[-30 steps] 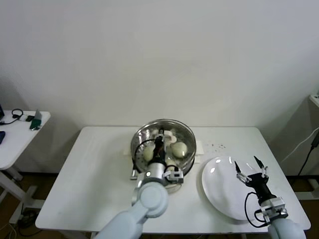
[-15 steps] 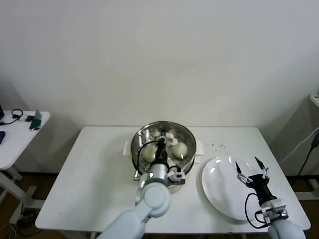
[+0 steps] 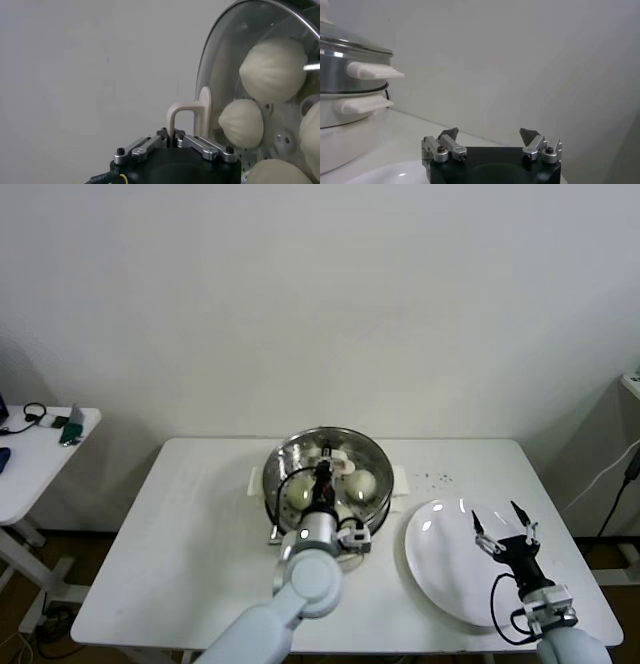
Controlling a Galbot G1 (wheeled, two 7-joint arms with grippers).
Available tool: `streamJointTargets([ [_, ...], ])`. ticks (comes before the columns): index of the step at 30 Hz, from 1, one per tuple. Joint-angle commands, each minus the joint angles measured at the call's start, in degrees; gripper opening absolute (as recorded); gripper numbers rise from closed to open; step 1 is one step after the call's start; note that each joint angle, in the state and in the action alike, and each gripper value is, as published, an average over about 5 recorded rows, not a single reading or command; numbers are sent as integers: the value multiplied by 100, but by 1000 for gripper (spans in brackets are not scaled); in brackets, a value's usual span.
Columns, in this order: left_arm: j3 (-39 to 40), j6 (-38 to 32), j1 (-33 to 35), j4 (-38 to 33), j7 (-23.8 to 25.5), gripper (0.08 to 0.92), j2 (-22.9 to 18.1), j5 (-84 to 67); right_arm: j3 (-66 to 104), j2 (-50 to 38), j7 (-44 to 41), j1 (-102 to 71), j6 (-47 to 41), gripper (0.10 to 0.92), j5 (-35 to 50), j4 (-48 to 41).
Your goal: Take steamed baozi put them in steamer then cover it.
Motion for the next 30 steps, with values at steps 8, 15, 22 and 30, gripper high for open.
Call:
streamJointTargets([
  [8, 72, 185, -47, 89, 13, 151, 65, 9, 50, 41, -31, -25, 28, 823, -2, -3],
  [15, 80, 163, 21, 97, 21, 151, 41, 32, 78, 54, -75, -37, 34, 823, 15, -10],
  [22, 52, 169, 71, -111, 86, 174, 71, -39, 137, 53, -152, -67, -48, 823, 131, 14],
  [30, 11, 241, 200, -781, -55, 390, 424, -370, 185, 23, -165, -95, -144, 823, 229, 16],
])
